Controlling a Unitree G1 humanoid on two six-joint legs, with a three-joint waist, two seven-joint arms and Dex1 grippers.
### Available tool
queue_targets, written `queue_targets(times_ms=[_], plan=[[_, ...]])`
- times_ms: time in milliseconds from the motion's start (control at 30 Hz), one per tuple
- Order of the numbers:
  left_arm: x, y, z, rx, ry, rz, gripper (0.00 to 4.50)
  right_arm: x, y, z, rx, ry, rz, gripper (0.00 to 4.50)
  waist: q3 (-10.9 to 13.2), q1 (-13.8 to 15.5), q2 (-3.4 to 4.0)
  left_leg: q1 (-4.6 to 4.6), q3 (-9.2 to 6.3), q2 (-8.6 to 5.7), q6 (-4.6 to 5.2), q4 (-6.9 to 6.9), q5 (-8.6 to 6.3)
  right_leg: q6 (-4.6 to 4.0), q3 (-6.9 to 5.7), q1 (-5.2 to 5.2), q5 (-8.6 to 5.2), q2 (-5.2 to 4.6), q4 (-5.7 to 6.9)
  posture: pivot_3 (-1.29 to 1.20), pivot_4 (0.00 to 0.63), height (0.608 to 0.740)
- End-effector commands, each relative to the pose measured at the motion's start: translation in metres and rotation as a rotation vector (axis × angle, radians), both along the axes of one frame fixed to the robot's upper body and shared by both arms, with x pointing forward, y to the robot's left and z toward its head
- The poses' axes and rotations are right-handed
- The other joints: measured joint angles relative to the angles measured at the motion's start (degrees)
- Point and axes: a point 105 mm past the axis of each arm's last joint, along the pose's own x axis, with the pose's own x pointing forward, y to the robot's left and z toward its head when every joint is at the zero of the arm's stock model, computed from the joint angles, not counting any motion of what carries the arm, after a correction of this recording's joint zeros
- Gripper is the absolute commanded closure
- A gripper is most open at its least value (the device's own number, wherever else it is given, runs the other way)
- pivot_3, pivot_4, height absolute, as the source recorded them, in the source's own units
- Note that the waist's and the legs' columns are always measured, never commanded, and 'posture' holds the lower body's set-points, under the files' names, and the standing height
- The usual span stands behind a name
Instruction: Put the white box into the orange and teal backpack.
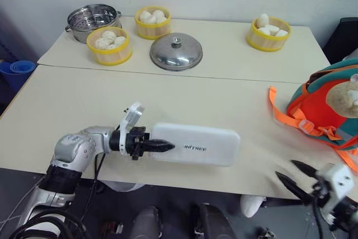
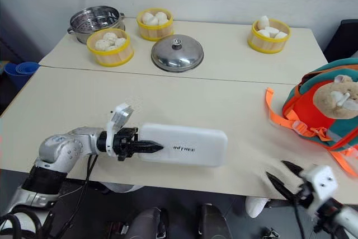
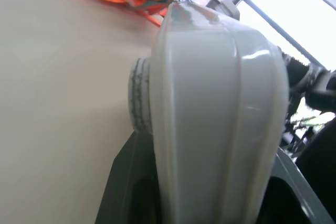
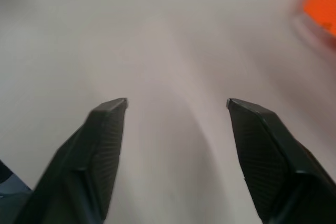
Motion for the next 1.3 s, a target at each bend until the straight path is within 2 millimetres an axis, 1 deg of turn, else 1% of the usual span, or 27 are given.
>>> queue_targets(times_ms=[33,67,100,133,200,267,333,400,433,567,633,667,700,733,833,900,933,967,1000,1033,1067,1100,1133,1167,1200,1233,1300], plan=[[-0.004,-0.005,0.004,-0.004,-0.192,-0.072,3.25,-0.019,-0.040,0.028,-0.014,-0.102,-0.196,0.07,0.0,0.0,0.02,-0.03,0.00,0.00,0.15,0.00,-0.07,0.00,0.01,-0.03,0.00,-0.01,0.00,0.00,0.150,0.740],[-0.005,-0.006,0.005,-0.013,-0.197,-0.072,3.25,-0.025,-0.051,0.034,-0.023,-0.117,-0.242,0.07,0.0,0.0,0.04,-0.04,0.00,0.00,0.21,-0.02,-0.08,0.00,0.02,-0.04,0.00,-0.02,-0.01,0.00,0.150,0.740],[-0.006,-0.008,0.005,-0.022,-0.205,-0.078,3.25,-0.030,-0.063,0.042,-0.036,-0.134,-0.279,0.07,0.0,0.0,0.04,-0.05,-0.01,0.00,0.53,-0.02,0.02,-0.01,0.02,-0.04,-0.01,-0.02,-0.01,0.00,0.150,0.740],[-0.006,-0.009,0.005,-0.027,-0.205,-0.078,3.25,-0.032,-0.070,0.048,-0.045,-0.142,-0.293,0.07,0.0,0.0,0.04,-0.07,-0.01,0.00,0.62,-0.02,0.00,-0.01,0.02,-0.04,-0.01,-0.02,-0.04,0.00,0.150,0.740],[-0.006,-0.010,0.005,-0.029,-0.210,-0.080,3.25,-0.031,-0.081,0.057,-0.057,-0.147,-0.301,0.07,0.0,-0.3,0.05,-0.07,0.00,0.01,0.67,-0.02,-0.03,0.00,0.03,-0.04,0.00,-0.02,-0.05,0.00,0.150,0.740],[-0.005,-0.010,0.004,-0.026,-0.212,-0.080,3.25,-0.026,-0.088,0.062,-0.065,-0.138,-0.289,0.07,0.0,-0.4,0.05,-0.06,0.00,0.01,0.70,-0.02,-0.03,0.00,0.04,-0.04,0.00,-0.01,-0.03,0.00,0.150,0.740],[-0.004,-0.010,0.003,-0.020,-0.217,-0.076,3.25,-0.012,-0.098,0.070,-0.066,-0.152,-0.283,0.07,0.0,-0.5,0.06,-0.02,0.01,0.01,0.74,-0.01,-0.01,0.00,0.03,-0.04,0.00,0.01,-0.01,0.00,0.150,0.740],[-0.004,-0.009,0.005,-0.018,-0.216,-0.076,3.25,0.010,-0.104,0.078,-0.055,-0.166,-0.252,0.07,0.0,-0.6,0.06,-0.03,0.01,0.00,0.75,0.01,0.00,0.01,0.03,-0.03,0.00,0.02,0.02,0.00,0.150,0.740],[-0.003,-0.008,0.007,-0.020,-0.213,-0.074,3.25,0.021,-0.103,0.080,-0.046,-0.168,-0.222,0.07,0.0,-0.8,0.08,-0.02,0.03,-0.01,0.77,0.03,0.01,0.03,0.04,-0.03,0.02,0.02,0.02,0.00,0.150,0.740],[-0.003,-0.004,0.016,-0.042,-0.196,-0.055,3.25,0.064,-0.086,0.090,-0.007,-0.193,-0.095,0.07,0.0,-0.8,0.09,-0.05,0.00,0.00,0.75,0.01,0.07,0.07,0.02,-0.05,0.03,0.09,0.04,0.00,0.150,0.740],[-0.004,0.001,0.030,-0.096,-0.130,-0.037,3.25,0.086,-0.066,0.096,0.059,-0.201,0.010,0.07,0.0,-1.0,0.10,-0.07,-0.02,0.01,0.58,0.01,0.16,0.07,0.01,-0.07,0.03,0.12,0.05,0.00,0.150,0.740],[-0.005,0.003,0.036,-0.118,-0.098,-0.033,3.25,0.093,-0.058,0.098,0.077,-0.202,0.049,0.46,0.1,-1.0,0.12,-0.12,-0.02,0.02,0.54,0.03,0.21,0.08,0.01,-0.11,0.03,0.12,0.07,0.00,0.150,0.740],[-0.006,0.006,0.041,-0.135,-0.078,-0.031,3.25,0.099,-0.046,0.098,0.104,-0.188,0.100,0.69,0.1,-1.2,0.12,-0.14,-0.02,0.02,0.51,0.04,0.23,0.08,0.00,-0.12,0.03,0.11,0.08,0.00,0.150,0.740],[-0.007,0.007,0.045,-0.144,-0.067,-0.029,3.25,0.102,-0.039,0.097,0.119,-0.176,0.129,1.06,0.1,-1.3,0.12,-0.13,-0.03,0.03,0.49,0.04,0.24,0.09,0.00,-0.12,0.03,0.11,0.09,0.00,0.150,0.740],[-0.007,0.012,0.046,-0.134,-0.077,0.003,3.25,0.111,-0.021,0.091,0.128,-0.169,0.199,2.12,0.1,-1.4,0.12,-0.12,-0.05,0.02,0.47,0.06,0.25,0.11,-0.02,-0.07,0.04,0.09,0.09,0.00,0.150,0.740],[-0.005,0.019,0.046,-0.130,-0.081,0.041,3.25,0.117,-0.002,0.089,0.139,-0.186,0.252,2.78,0.1,-1.5,0.12,-0.12,-0.04,0.01,0.47,0.10,0.25,0.15,-0.02,-0.05,0.06,0.08,0.08,0.00,0.150,0.740],[-0.003,0.023,0.046,-0.130,-0.080,0.066,3.25,0.118,0.011,0.088,0.136,-0.191,0.290,3.05,0.1,-1.6,0.11,-0.12,-0.04,0.02,0.46,0.11,0.25,0.15,-0.02,-0.05,0.06,0.08,0.08,0.00,0.150,0.740],[-0.002,0.027,0.047,-0.134,-0.077,0.090,3.25,0.119,0.023,0.089,0.135,-0.200,0.326,3.42,0.1,-1.7,0.11,-0.12,-0.04,0.02,0.46,0.11,0.25,0.15,-0.01,-0.05,0.06,0.09,0.08,0.00,0.150,0.740],[-0.001,0.029,0.047,-0.137,-0.074,0.104,3.25,0.119,0.030,0.089,0.135,-0.205,0.347,3.62,0.1,-1.8,0.11,-0.11,-0.03,0.03,0.44,0.11,0.26,0.15,0.00,-0.06,0.06,0.09,0.09,0.00,0.150,0.740],[0.002,0.036,0.047,-0.142,-0.069,0.136,3.25,0.119,0.046,0.091,0.141,-0.216,0.395,3.97,0.1,-1.9,0.12,-0.09,-0.03,0.04,0.39,0.09,0.27,0.15,0.01,-0.07,0.06,0.09,0.11,0.00,0.150,0.740],[0.005,0.043,0.046,-0.144,-0.063,0.172,3.25,0.117,0.063,0.094,0.160,-0.225,0.450,4.22,0.1,-1.9,0.12,-0.09,-0.03,0.04,0.37,0.08,0.29,0.15,0.01,-0.09,0.06,0.09,0.13,0.00,0.150,0.740],[0.006,0.047,0.045,-0.144,-0.059,0.197,3.25,0.115,0.075,0.097,0.174,-0.230,0.487,4.44,0.1,-2.0,0.12,-0.08,-0.03,0.05,0.34,0.07,0.30,0.15,0.01,-0.10,0.06,0.10,0.14,0.00,0.150,0.740],[0.009,0.054,0.044,-0.144,-0.054,0.235,3.25,0.112,0.094,0.101,0.196,-0.236,0.544,4.48,0.1,-2.1,0.12,-0.06,-0.03,0.07,0.32,0.06,0.30,0.15,0.01,-0.10,0.06,0.10,0.16,0.00,0.150,0.740],[0.011,0.058,0.043,-0.143,-0.052,0.257,3.25,0.109,0.104,0.103,0.210,-0.237,0.577,4.48,0.1,-2.1,0.12,-0.06,-0.03,0.07,0.31,0.05,0.30,0.15,0.01,-0.12,0.06,0.10,0.19,0.00,0.150,0.740],[0.012,0.065,0.043,-0.147,-0.048,0.295,3.25,0.100,0.124,0.107,0.238,-0.227,0.652,4.48,0.1,-2.0,0.12,-0.07,-0.04,0.07,0.31,0.04,0.30,0.14,0.00,-0.14,0.06,0.10,0.21,0.00,0.150,0.740],[0.013,0.071,0.043,-0.147,-0.046,0.324,3.25,0.092,0.139,0.110,0.261,-0.214,0.716,4.48,0.1,-2.0,0.12,-0.07,-0.05,0.07,0.31,0.03,0.30,0.14,0.00,-0.15,0.06,0.09,0.21,0.00,0.150,0.740],[0.014,0.084,0.041,-0.128,-0.041,0.371,3.25,0.072,0.161,0.115,0.324,-0.166,0.825,4.48,0.1,-1.9,0.10,-0.11,-0.06,0.08,0.28,-0.01,0.28,0.13,0.00,-0.19,0.05,0.08,0.18,0.00,0.150,0.740]])
